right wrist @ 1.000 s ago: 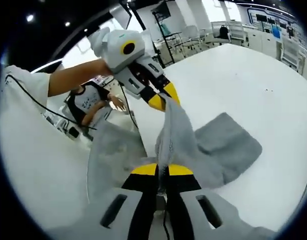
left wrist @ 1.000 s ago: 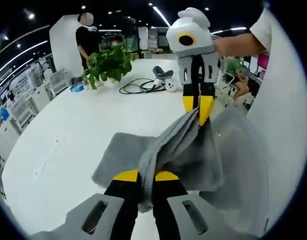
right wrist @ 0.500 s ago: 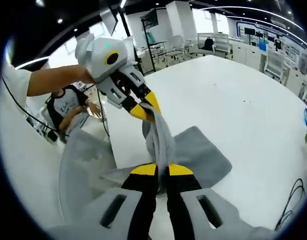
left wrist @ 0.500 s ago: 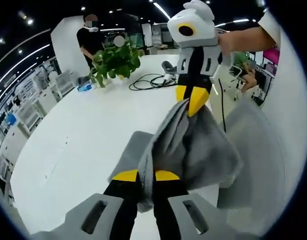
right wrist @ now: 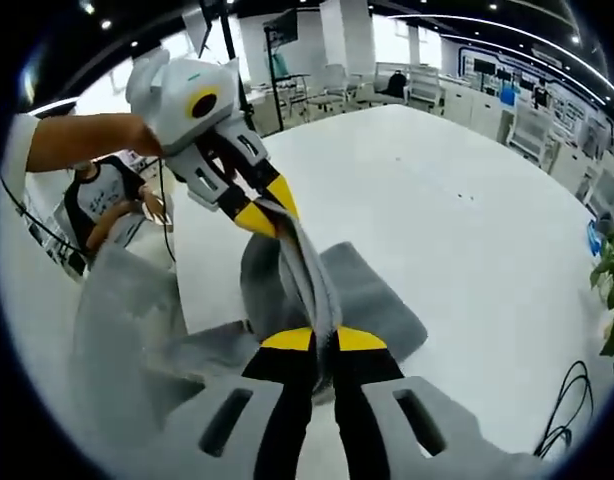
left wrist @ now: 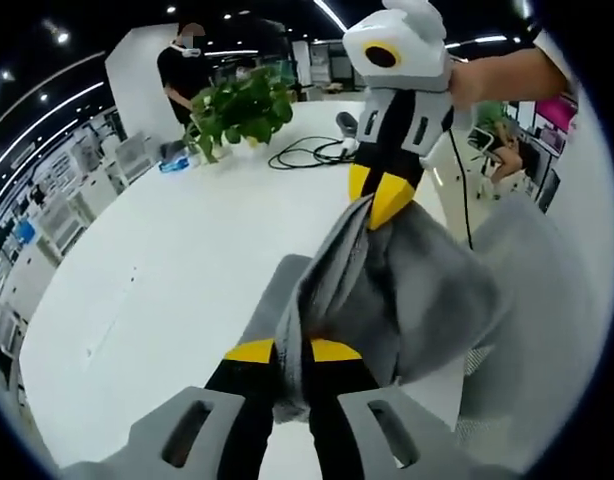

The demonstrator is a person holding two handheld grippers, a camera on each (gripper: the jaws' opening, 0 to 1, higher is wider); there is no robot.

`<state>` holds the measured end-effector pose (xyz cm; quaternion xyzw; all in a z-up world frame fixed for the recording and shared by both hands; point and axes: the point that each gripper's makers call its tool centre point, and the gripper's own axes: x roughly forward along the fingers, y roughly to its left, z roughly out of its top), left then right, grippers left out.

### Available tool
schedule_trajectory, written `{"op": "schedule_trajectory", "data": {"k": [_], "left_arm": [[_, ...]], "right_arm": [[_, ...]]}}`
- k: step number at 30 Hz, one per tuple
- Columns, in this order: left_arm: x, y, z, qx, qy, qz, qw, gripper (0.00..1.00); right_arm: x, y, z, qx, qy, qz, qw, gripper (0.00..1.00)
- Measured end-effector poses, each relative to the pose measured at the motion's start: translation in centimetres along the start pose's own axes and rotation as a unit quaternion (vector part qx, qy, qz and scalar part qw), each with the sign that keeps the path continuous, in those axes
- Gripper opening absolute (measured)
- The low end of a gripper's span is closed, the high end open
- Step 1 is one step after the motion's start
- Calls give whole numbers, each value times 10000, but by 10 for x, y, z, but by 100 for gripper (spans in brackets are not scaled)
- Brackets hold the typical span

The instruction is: Fold the towel on the table until its edges align and the towel forms a compact rectangular stack.

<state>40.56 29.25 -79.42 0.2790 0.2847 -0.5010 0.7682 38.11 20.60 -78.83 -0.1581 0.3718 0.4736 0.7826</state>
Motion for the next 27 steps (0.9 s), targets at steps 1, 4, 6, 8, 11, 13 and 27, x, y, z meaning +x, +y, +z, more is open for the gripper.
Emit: {"op": "schedule_trajectory", "data": {"k": [1, 4, 6, 8, 11, 13, 27], "left_arm": [[2, 2, -1, -5, 17, 11, 10000, 11], [8, 6, -3, 17, 52, 76, 10000, 12], [13, 10, -6, -6, 88, 89, 9999, 12], [18, 13, -10, 13, 147, 99, 9998, 13], [26, 17, -18, -69, 264, 81, 9996, 14], [32, 19, -25, -114, 345, 57, 9993, 14], [65, 48, -59, -153, 813, 206, 9964, 17]], "right_arm": [[2, -2, -1, 14, 11, -13, 10000, 4], [8, -11, -5, 95, 41, -81, 9999, 4], [14, -19, -8, 158, 71, -139, 9998, 4], [19, -24, -11, 224, 105, -163, 9996, 4], [27, -30, -15, 262, 168, -188, 9993, 4], [32, -33, -17, 288, 219, -206, 9991, 4], [65, -62, -29, 375, 655, -527, 9958, 5]]}}
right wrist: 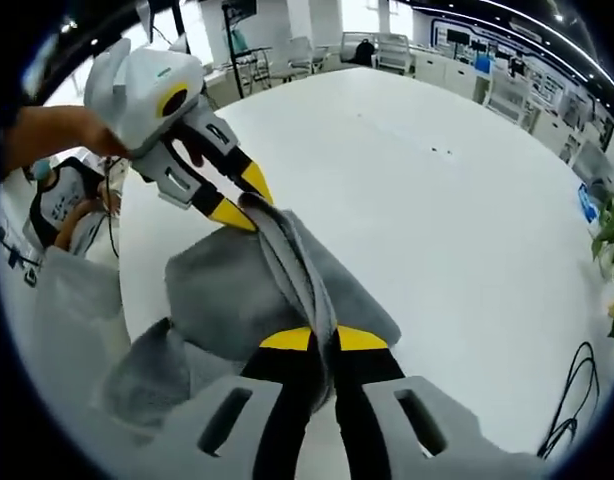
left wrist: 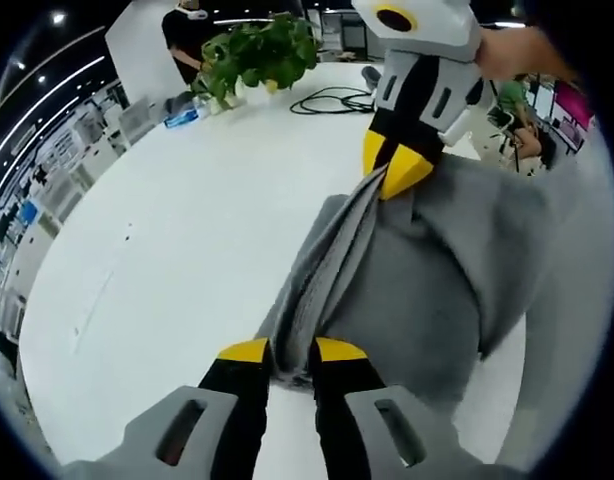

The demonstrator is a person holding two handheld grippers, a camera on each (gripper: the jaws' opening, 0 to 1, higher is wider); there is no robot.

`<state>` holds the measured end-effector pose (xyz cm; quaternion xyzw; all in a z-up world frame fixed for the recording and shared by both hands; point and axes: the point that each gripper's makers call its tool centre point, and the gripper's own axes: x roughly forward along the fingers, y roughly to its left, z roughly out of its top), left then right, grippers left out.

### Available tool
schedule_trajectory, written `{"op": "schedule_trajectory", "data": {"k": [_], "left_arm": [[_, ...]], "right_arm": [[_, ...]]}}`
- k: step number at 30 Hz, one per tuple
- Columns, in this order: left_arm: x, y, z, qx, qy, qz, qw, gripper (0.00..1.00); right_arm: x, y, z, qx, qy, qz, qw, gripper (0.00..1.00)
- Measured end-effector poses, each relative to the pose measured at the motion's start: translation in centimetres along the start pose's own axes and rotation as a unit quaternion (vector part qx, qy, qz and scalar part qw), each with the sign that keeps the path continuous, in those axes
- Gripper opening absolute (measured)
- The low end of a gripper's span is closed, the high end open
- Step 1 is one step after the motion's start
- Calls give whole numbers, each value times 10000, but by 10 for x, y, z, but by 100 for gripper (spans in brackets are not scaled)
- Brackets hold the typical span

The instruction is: Fold the towel on the table until its edges align and the towel forms a compact rectangular stack.

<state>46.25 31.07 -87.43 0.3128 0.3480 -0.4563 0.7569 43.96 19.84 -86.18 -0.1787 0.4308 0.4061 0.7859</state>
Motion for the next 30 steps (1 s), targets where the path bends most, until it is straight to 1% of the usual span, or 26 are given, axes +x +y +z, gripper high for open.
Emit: {"op": "schedule_trajectory", "data": {"k": [1, 3, 7, 10, 12, 15, 16, 17, 18, 20, 21, 23, 25, 29, 30], "left_arm": [[2, 0, -4, -19, 73, -7, 10000, 17], [6, 0, -6, 26, 100, 5, 9999, 17], [10, -2, -11, -7, 137, -26, 9999, 17], [9, -1, -12, -105, 143, -8, 9998, 18], [6, 2, -10, -133, 63, 57, 9999, 19], [-3, 7, -1, -230, -199, 195, 9993, 20], [-8, 6, 2, -290, -294, 193, 9990, 20], [-11, 6, 3, -299, -323, 196, 9988, 20], [-14, 6, 4, -290, -352, 208, 9987, 20], [-18, 7, 5, -218, -387, 270, 9986, 20], [-21, 7, 5, -229, -402, 287, 9985, 20], [-25, 7, 5, -254, -419, 311, 9983, 20], [-31, 7, 5, -270, -451, 362, 9980, 20], [-42, 4, 9, -352, -568, 390, 9970, 20], [-46, 0, 12, -401, -660, 359, 9964, 20]], "right_arm": [[4, -2, -2, 3, 73, 1, 10000, 5], [10, -5, -5, 9, 164, -26, 9999, 5], [15, -8, -8, 60, 208, -28, 9998, 5], [16, -10, -8, 32, 187, -17, 9998, 6], [12, -12, -4, 90, 65, -29, 9999, 7], [3, -13, 2, 165, -151, -41, 9997, 9], [-3, -14, 5, 165, -231, -81, 9996, 9], [-6, -14, 8, 149, -300, -101, 9994, 9], [-12, -14, 13, 100, -441, -137, 9989, 9], [-22, -22, 20, -71, -584, -355, 9976, 5], [-25, -22, 21, -72, -598, -342, 9976, 3], [-30, -23, 23, -4, -672, -314, 9972, 5], [-36, -22, 23, 19, -720, -328, 9969, 7], [-45, -17, 17, 27, -766, -317, 9966, 7], [-47, -15, 14, 34, -758, -320, 9966, 7]]}}
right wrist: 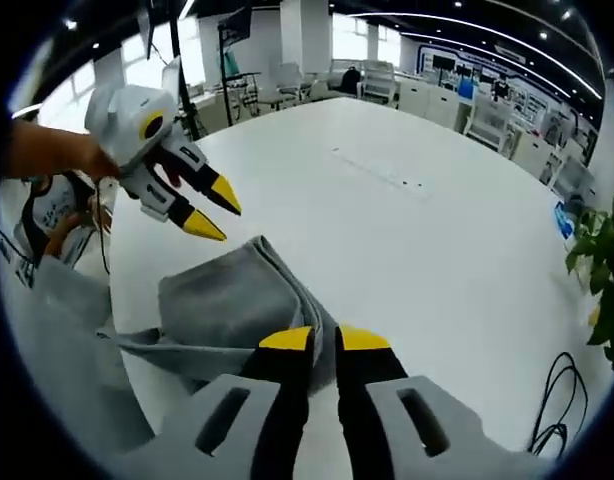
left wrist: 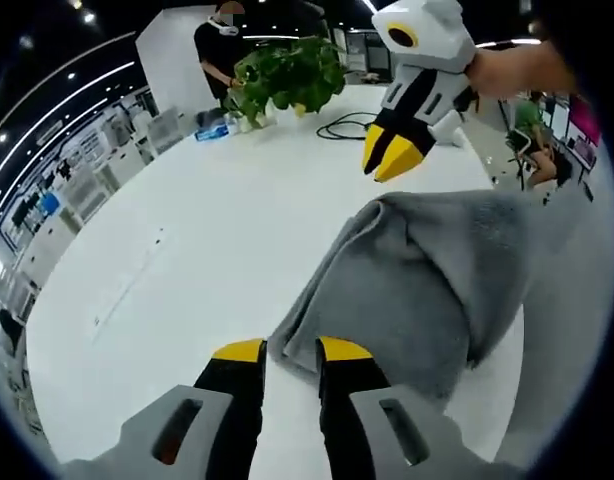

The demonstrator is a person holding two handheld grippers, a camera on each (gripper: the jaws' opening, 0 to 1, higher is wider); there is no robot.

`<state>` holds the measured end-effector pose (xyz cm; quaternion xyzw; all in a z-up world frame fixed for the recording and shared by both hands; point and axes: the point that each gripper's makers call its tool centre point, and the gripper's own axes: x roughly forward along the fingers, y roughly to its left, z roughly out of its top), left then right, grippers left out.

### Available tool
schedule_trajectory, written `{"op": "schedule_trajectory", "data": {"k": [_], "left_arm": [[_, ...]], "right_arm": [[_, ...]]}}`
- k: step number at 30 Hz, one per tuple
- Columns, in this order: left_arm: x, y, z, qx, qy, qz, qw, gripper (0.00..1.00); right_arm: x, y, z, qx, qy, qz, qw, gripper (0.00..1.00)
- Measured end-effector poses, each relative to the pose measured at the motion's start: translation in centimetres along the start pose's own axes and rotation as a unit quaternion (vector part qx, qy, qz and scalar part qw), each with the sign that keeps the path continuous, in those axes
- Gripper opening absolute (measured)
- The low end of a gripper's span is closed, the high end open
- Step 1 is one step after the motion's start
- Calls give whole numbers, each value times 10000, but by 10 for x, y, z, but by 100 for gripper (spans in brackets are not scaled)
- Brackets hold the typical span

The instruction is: Fold the towel on the table until its edges align and the towel forms a compact rectangular stack.

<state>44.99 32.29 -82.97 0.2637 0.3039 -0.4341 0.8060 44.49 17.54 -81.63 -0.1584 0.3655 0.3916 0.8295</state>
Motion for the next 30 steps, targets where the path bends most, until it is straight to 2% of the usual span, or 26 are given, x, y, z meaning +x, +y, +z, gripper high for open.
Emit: {"op": "schedule_trajectory", "data": {"k": [3, 7, 10, 14, 16, 18, 19, 23, 26, 28, 30], "left_arm": [[-6, -10, 6, -46, -116, -129, 9998, 20], [-11, -32, 14, 6, -266, -390, 9989, 21], [-16, -55, 21, -105, -435, -758, 9961, 23], [-21, -81, 27, -180, -581, -1213, 9908, 25], [-23, -88, 28, -212, -596, -1273, 9898, 26], [-25, -96, 35, -406, -733, -1412, 9864, 28], [-29, -105, 39, -491, -846, -1582, 9826, 28], [-35, -121, 46, -444, -988, -1761, 9784, 31], [-40, -139, 54, -557, -1172, -2070, 9697, 35], [-39, -143, 56, -588, -1222, -2085, 9686, 36], [-34, -144, 56, -522, -1179, -1988, 9715, 34]], "right_arm": [[-6, 8, -11, 22, 87, 34, 10000, 2], [-8, 22, -30, 106, 272, 246, 9993, 0], [-7, 30, -37, 46, 277, 320, 9991, 0], [-4, 35, -39, 131, 263, 396, 9988, 2], [-4, 36, -40, 93, 271, 405, 9988, 2], [-4, 39, -39, 106, 258, 430, 9987, 3], [-4, 39, -39, 117, 257, 439, 9986, 3], [-4, 40, -39, 185, 230, 467, 9985, 3], [-2, 43, -39, 168, 249, 500, 9983, 4], [1, 45, -39, 70, 275, 497, 9984, 6], [3, 46, -39, 44, 278, 505, 9983, 7]]}}
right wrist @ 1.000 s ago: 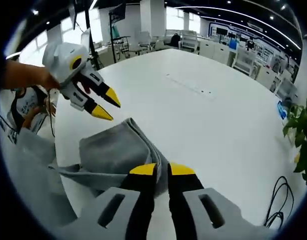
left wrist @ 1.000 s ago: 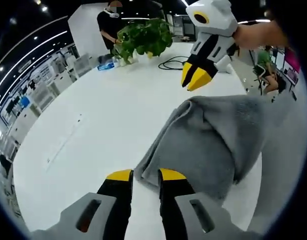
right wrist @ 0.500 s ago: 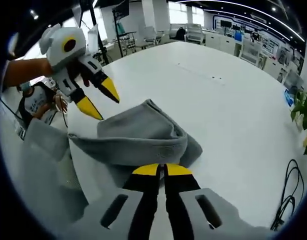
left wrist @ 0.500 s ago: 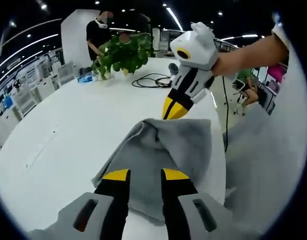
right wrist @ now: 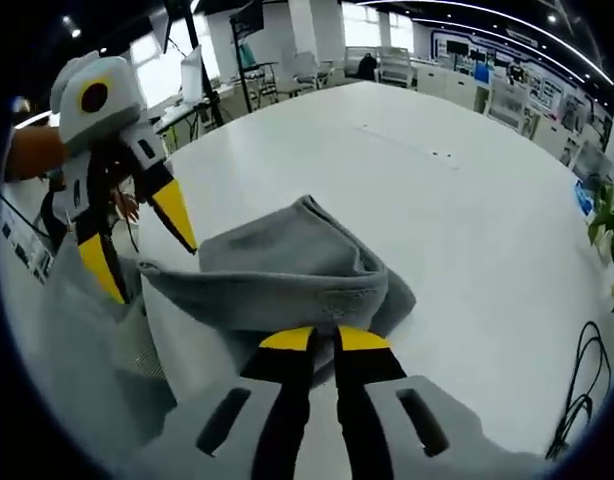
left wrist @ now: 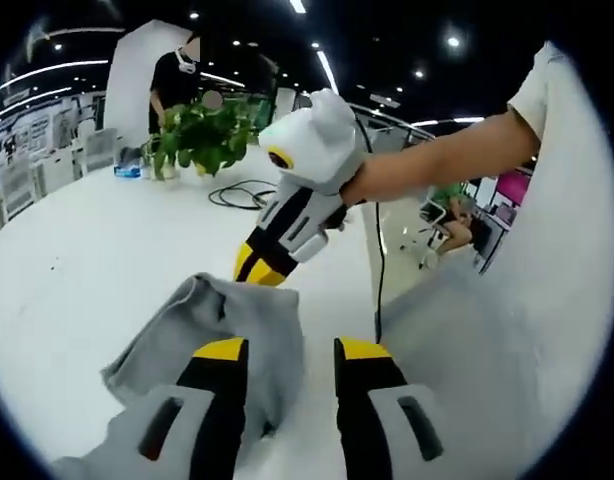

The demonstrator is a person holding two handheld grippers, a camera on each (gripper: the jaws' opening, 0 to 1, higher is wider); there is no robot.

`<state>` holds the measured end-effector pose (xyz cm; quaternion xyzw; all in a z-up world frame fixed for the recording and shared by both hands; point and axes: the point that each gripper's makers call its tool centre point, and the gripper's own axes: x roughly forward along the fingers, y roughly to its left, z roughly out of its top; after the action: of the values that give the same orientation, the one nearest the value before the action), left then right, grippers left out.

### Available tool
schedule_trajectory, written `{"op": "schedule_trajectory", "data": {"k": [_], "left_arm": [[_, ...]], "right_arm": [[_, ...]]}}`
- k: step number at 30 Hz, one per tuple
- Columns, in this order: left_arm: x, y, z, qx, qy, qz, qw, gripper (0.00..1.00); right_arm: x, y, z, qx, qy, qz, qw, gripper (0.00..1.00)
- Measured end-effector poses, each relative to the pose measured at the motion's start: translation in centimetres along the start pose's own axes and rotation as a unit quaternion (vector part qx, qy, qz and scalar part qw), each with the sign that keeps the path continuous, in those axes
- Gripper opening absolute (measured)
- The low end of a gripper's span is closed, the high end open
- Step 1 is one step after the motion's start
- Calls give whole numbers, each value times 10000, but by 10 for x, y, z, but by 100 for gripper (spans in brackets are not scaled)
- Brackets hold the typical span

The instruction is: Fold the towel on the table until its edges align and the towel forms a compact rectangular stack.

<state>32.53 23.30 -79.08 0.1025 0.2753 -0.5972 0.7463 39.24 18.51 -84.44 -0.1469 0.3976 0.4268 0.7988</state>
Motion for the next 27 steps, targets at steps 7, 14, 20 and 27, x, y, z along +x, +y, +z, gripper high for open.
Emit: {"op": "schedule_trajectory", "data": {"k": [7, 14, 20, 27], "left_arm": [[17, 19, -17, 29, 421, 388, 9984, 15], [13, 38, -18, -346, 470, 598, 9965, 2], [2, 66, -20, -632, 538, 978, 9917, 2], [-7, 87, -30, -944, 696, 1286, 9847, 2]], "right_arm": [[9, 0, -1, -33, 40, 4, 10000, 8], [13, -7, 0, -123, 66, -101, 9999, 11], [20, -13, -6, -303, 264, -166, 9991, 11], [28, -17, -15, -427, 425, -221, 9979, 11]]}}
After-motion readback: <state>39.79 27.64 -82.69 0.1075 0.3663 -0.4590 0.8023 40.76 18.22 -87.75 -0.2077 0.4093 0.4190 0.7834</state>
